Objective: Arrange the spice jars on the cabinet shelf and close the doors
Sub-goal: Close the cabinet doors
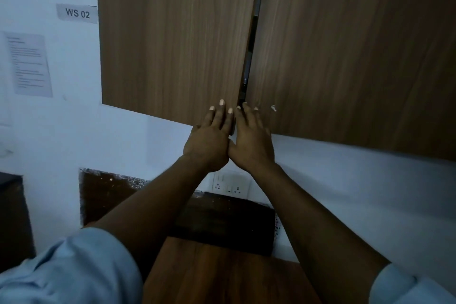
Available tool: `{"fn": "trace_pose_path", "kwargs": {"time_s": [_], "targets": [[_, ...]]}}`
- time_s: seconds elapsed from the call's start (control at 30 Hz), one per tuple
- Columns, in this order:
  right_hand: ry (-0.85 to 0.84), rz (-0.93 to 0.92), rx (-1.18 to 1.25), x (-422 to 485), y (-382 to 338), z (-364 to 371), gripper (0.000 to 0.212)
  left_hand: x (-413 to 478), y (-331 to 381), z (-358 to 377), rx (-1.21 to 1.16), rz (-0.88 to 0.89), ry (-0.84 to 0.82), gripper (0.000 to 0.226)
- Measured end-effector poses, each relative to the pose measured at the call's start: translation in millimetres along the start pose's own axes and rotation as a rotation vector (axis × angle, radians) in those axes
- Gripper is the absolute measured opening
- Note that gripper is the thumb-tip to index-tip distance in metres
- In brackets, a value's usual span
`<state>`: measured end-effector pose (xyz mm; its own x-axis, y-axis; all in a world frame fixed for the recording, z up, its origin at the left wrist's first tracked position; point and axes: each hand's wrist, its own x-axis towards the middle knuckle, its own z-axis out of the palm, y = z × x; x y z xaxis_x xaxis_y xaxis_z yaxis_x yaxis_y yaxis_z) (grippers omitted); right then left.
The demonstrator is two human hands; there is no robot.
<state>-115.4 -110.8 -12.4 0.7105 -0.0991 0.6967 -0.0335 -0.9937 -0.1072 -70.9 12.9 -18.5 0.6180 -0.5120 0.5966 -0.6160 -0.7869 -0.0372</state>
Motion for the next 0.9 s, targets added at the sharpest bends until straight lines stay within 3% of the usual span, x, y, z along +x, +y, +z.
{"fn": "trace_pose_path", "kwargs": {"time_s": [0.3,0.5,0.77,0.9], "targets": [[-0.049,0.117,-0.13,28.5,28.9,31.3,0.098,44.4,-9.9,30.0,0.09,0.014,-0.068,0.103],[-0.063,0.123,-0.27,33.5,32.9,56.9,0.103,58.5,-27.9,60.2,0.174,0.024,-0.096,0.09],[-0.028,0.104,-0.305,31.9,36.9,60.4,0.098,59.8,-36.9,72.5,0.139,0.043,-0.064,0.096],[-0.078,0.107,-0.197,30.5,41.0,43.1,0.093,56.5,-39.0,62.8,0.1,0.073,-0.112,0.099]]}}
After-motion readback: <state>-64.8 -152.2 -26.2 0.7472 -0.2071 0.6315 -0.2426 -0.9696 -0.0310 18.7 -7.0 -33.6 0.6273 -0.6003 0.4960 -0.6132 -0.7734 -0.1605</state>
